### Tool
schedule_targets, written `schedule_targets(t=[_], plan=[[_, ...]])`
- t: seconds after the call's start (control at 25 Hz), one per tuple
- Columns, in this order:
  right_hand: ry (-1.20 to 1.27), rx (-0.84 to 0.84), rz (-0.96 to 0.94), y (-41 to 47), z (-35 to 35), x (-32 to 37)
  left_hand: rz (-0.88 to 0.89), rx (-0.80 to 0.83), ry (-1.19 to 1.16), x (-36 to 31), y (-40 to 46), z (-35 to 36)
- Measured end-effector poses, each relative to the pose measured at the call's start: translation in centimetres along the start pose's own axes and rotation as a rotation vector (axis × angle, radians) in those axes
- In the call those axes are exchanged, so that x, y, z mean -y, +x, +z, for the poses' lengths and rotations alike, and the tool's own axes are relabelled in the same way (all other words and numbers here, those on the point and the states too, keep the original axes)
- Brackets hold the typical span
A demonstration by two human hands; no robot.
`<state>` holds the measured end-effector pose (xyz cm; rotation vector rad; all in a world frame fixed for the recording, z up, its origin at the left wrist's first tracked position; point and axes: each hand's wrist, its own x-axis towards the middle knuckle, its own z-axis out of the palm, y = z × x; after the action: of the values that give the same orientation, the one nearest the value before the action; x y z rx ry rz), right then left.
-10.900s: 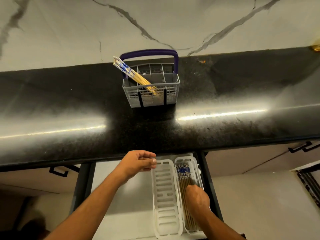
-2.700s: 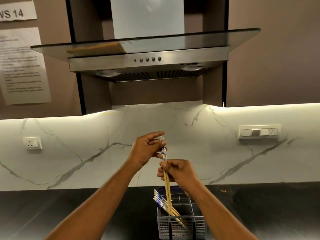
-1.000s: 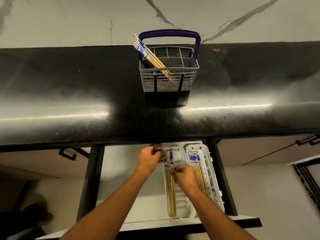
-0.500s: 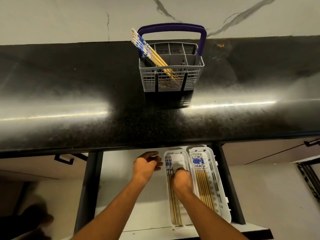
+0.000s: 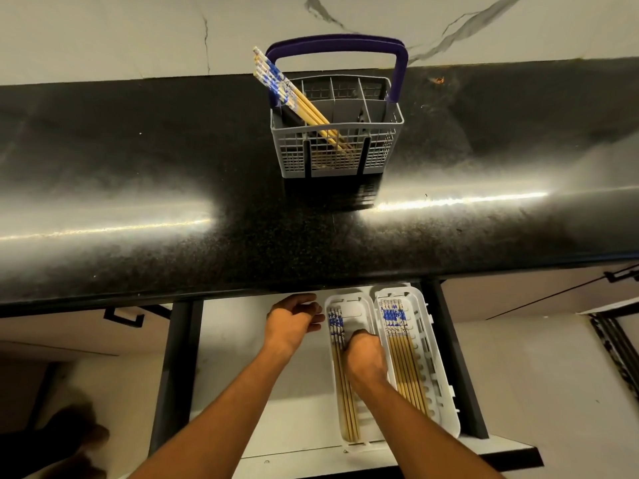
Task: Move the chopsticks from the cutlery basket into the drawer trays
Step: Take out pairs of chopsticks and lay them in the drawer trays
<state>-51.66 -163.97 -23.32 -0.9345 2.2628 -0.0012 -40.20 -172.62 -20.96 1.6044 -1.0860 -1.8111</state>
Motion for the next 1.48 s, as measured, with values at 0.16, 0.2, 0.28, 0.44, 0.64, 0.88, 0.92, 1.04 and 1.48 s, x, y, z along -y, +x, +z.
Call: schedule_targets(t=[0.16, 0.2, 0.28, 0.44, 0.64, 0.88, 0.92, 1.04, 1.48], plan=[[-0.035, -0.029, -0.051, -0.2, 0.5, -0.3, 0.019, 0.019, 0.059, -0.2, -0.5, -0.2], [-0.04, -0.034, -0.062, -0.5, 0.3, -0.2, 0.027, 0.046, 0.091, -0.5, -0.9, -0.2], [0.004, -0.054, -0.08, -1.0, -0.1, 0.0, 0.043, 0.121, 0.138, -1.6, -2.2, -0.1], [0.158, -0.146, -0.204, -2.3, -3.3, 0.5, 0.231, 0.235, 0.091, -7.5, -5.0, -0.5], [0.3, -0.349, -0.479, -5.9, -13.8, 4.5, 0.435, 0.124, -0.083, -19.5, -5.7, -0.9], [0.443, -0.765, -0.754, -7.3, -25.2, 11.6, 0.61, -0.081, -0.114, -28.9, -5.2, -0.1], [0.451, -0.792, -0.774, -7.2, -26.5, 12.7, 0.602, -0.126, -0.11, -29.7, -4.5, 0.0], [0.446, -0.778, -0.757, -6.5, -30.1, 15.8, 0.558, -0.264, -0.079, -32.1, -2.1, 0.1], [0.201, -0.634, -0.727, -1.0, -31.3, 20.7, 0.367, -0.478, -0.051, -32.3, 2.9, 1.7]])
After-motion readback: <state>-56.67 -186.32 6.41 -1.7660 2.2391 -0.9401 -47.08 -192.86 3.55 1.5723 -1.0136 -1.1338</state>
